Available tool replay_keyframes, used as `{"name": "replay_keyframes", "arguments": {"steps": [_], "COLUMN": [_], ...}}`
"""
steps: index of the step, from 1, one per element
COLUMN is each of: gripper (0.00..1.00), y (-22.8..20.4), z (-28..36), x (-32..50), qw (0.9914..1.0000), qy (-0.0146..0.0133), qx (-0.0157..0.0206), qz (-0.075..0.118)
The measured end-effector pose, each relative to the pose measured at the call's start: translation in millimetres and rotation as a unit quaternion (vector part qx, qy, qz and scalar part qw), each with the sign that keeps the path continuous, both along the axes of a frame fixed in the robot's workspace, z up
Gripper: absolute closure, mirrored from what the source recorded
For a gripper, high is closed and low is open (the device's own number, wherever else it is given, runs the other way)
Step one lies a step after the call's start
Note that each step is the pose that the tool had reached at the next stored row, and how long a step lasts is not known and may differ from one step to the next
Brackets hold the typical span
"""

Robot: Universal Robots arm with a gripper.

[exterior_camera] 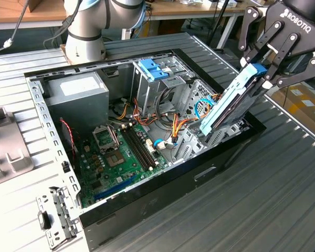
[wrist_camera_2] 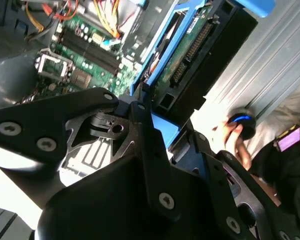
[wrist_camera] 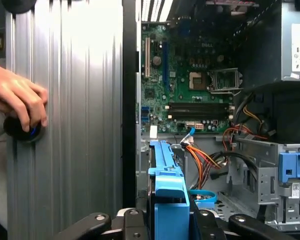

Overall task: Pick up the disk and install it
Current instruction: 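Pick up the disk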

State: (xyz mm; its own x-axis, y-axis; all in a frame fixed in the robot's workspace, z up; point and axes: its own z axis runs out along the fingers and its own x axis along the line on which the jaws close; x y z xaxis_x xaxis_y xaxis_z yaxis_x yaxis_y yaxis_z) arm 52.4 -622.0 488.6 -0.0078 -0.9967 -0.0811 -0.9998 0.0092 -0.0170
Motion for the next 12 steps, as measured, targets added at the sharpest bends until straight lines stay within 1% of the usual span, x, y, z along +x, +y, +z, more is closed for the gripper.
{"name": "replay_keyframes", "arguments": {"steps": [1,2,3,8,12], "gripper": [0.63,0.63,0.63,0.63,0.63], "y": [0.0,0.0,0.0,0.0,0.0], "z": [-0.1,-0.1,-0.2,-0.2,-0.2], "x": [-0.1,-0.1,-0.1,-0.1,-0.1], "qw": [0.99998,0.99991,0.99979,0.99975,0.99975], "qy": [-0.0070,-0.0131,-0.0206,-0.0222,-0.0222], "qx": [0.0000,0.0000,-0.0001,0.0000,0.0000], "qz": [0.000,0.000,0.000,0.000,0.000]}}
